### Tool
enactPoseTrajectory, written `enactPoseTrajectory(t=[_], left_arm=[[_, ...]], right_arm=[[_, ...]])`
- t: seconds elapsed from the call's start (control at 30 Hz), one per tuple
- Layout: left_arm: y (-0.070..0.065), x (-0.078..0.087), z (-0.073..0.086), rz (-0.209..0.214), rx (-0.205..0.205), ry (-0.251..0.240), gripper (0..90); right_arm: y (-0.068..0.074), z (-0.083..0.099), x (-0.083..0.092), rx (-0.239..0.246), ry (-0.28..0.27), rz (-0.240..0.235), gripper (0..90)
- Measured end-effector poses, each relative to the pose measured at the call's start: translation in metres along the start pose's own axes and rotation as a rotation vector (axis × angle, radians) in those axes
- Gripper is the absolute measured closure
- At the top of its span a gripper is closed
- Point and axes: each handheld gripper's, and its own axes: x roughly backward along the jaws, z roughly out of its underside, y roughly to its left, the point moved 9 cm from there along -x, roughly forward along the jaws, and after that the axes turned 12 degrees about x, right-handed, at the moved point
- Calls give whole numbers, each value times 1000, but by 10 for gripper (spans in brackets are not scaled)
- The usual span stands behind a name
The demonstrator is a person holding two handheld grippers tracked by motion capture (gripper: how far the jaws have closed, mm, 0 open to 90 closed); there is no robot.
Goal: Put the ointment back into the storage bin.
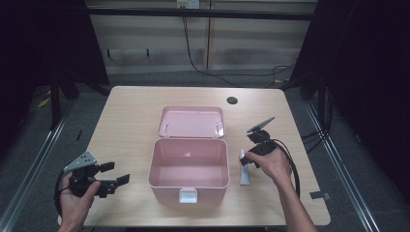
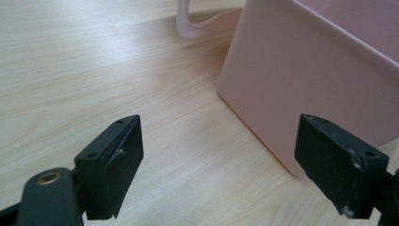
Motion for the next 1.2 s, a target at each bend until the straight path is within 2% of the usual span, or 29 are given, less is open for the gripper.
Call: enactPoseTrajectory(t=[0.1, 0.23, 0.37, 0.7, 0.93, 1.2], left_arm=[[-1, 0, 0, 2, -3, 2, 161], [0, -1, 0, -2, 1, 0, 161], [0, 0, 0, -3, -1, 1, 161], [0, 0, 0, -1, 0, -1, 161], [0, 0, 0, -2, -1, -3, 162], [0, 0, 0, -3, -1, -2, 161]], right_arm=[[-1, 1, -4, -2, 29, 12, 629], [-2, 1, -7, -11, 42, 12, 639], [-5, 2, -12, -33, 62, 33, 637], [-3, 1, -21, -46, 85, 53, 636], [-2, 3, -28, -26, 110, 60, 672], [-1, 2, -31, 15, 141, 99, 703]])
